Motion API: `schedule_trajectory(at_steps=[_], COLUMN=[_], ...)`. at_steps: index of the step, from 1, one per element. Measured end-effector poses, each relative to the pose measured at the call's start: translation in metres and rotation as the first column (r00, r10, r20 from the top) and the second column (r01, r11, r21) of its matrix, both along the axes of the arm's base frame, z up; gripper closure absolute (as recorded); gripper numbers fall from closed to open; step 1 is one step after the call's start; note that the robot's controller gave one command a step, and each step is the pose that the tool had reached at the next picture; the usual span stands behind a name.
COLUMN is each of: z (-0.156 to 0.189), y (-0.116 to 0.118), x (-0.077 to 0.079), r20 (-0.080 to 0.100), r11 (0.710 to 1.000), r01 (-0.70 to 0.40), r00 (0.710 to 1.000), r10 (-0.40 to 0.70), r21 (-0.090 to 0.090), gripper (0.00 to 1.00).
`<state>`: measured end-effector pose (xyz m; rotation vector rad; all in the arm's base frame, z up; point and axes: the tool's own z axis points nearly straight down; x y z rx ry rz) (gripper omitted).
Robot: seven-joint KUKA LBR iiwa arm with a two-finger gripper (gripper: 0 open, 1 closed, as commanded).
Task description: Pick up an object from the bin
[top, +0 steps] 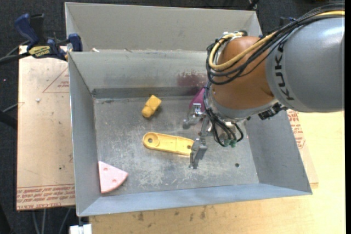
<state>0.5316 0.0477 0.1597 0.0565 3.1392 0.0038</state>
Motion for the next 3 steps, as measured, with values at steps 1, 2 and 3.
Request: schedule_trajectory(at_steps=[1, 2, 3], z=[-0.082, -0.082, 0.046], y=[0.008, 0.008, 0.002], x=[0.019, 0.019, 0.011], r20=[0.006, 0.006, 0.0], r11=[0.995, 0.995, 0.998], r01=[0.096, 0.096, 0.064], r00=[0.995, 0.995, 0.998], r10=[-0.096, -0.096, -0.064], r21=[0.0, 0.001, -0.001], gripper=[1.0, 1.0, 1.0])
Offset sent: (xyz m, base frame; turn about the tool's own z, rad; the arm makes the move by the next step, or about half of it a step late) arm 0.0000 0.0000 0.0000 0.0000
